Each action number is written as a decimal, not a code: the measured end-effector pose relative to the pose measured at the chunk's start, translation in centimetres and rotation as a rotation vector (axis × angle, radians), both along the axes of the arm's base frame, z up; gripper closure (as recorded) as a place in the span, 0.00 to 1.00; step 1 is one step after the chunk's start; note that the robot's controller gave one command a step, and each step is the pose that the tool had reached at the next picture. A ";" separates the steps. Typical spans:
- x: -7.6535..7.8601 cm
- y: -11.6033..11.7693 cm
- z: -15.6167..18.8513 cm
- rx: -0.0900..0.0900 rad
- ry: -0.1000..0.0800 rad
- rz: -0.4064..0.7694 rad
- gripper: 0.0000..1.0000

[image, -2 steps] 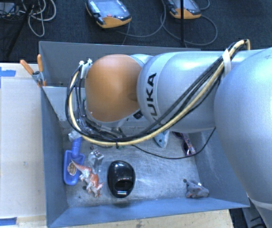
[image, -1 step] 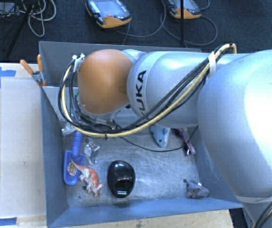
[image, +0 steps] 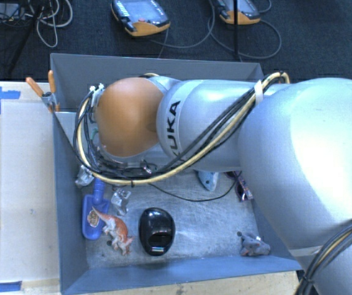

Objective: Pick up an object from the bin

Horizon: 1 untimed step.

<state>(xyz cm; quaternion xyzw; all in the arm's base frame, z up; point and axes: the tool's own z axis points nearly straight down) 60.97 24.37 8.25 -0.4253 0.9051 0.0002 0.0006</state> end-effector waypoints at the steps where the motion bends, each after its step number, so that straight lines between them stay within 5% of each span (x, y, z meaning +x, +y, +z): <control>1: -0.4 0.4 -1.0 0.004 -0.005 0.110 1.00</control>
Offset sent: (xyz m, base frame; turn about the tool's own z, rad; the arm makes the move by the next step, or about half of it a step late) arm 0.0000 0.0000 0.0000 0.0000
